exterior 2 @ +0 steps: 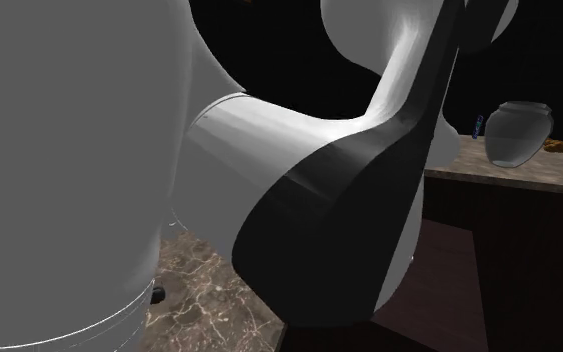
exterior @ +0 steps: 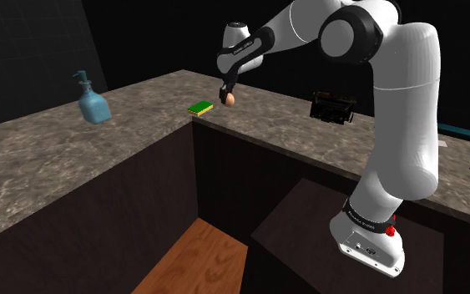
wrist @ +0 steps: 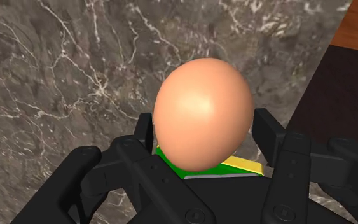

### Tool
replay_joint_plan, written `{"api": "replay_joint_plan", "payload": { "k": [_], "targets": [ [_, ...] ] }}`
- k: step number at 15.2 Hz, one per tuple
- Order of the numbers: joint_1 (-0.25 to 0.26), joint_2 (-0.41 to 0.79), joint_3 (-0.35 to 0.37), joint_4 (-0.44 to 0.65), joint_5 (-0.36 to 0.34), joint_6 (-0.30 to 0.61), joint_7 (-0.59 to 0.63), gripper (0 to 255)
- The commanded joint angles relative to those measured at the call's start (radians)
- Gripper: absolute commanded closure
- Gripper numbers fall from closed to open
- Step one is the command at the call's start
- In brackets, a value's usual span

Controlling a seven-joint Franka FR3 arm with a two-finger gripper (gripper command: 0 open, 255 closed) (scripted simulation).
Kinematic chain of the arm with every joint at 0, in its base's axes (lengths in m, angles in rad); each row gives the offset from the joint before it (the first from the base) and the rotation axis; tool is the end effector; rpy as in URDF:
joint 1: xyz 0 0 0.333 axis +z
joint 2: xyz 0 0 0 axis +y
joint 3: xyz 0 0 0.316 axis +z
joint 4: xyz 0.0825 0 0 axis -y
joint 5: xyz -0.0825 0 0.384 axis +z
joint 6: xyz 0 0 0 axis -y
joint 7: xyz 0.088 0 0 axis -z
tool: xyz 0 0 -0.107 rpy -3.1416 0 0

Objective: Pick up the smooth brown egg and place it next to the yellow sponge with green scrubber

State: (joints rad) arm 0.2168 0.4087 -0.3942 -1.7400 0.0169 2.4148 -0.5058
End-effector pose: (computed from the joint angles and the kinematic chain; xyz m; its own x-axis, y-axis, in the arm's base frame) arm 0.6736 -0.0916 0.3880 0.9070 0.3782 0.1854 0.3256 -0.9088 0.2609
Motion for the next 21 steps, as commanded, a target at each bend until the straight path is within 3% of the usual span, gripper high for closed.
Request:
{"api": "replay_joint_plan", "payload": {
  "k": [1,8,16,17,21],
  "targets": [
    [-0.004,0.015,0.003,-0.007,0.006,0.022,-0.002,255],
    [-0.012,0.062,0.015,-0.037,0.022,0.097,-0.004,255],
    [-0.013,0.064,0.015,-0.038,0.023,0.101,-0.004,255],
    [-0.013,0.064,0.015,-0.039,0.023,0.101,-0.004,0],
    [-0.013,0.064,0.015,-0.039,0.023,0.101,-0.004,0]
  ]
}}
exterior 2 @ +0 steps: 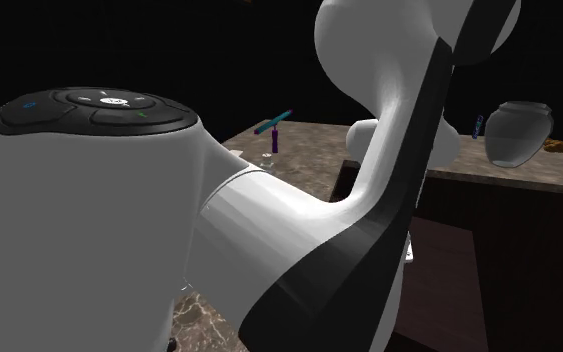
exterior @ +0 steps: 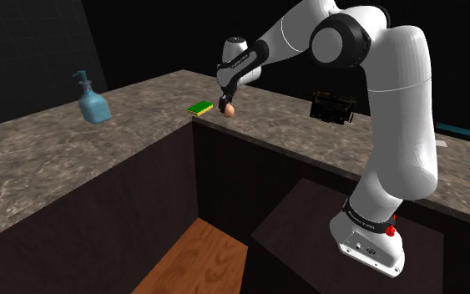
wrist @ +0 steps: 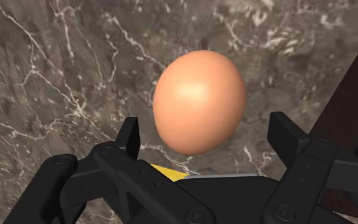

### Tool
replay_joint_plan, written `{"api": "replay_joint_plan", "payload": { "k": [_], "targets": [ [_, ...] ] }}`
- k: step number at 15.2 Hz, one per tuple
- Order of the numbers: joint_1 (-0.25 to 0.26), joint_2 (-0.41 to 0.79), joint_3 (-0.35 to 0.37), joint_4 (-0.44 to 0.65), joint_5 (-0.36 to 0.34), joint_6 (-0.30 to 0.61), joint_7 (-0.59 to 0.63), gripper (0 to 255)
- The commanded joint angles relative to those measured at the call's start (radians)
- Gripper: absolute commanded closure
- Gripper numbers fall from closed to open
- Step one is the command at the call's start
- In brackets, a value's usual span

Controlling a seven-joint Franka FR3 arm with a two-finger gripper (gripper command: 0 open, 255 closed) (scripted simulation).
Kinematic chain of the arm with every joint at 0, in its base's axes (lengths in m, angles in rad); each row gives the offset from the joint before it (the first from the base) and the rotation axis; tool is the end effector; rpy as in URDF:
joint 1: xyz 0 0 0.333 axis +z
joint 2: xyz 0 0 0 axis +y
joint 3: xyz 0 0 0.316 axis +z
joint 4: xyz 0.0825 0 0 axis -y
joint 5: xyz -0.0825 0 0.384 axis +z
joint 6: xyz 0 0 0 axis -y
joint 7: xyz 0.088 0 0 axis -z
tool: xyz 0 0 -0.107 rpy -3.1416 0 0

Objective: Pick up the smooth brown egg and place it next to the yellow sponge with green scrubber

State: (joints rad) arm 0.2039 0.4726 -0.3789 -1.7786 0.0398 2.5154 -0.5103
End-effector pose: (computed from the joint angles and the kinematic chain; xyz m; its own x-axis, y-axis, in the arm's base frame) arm 0.6744 -0.0922 0.3389 0.9068 0.3783 0.1861 0.3255 -0.9088 0.2612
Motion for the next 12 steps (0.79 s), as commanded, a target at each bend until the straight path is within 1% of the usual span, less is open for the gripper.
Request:
{"api": "replay_joint_plan", "payload": {
  "k": [1,5,12],
  "targets": [
    [0.0,0.0,0.0,0.0,0.0,0.0,0.0,0],
    [0.038,-0.103,-0.025,-0.024,-0.043,-0.077,0.027,0],
    [0.038,-0.103,-0.024,-0.024,-0.044,-0.077,0.027,0]
  ]
}}
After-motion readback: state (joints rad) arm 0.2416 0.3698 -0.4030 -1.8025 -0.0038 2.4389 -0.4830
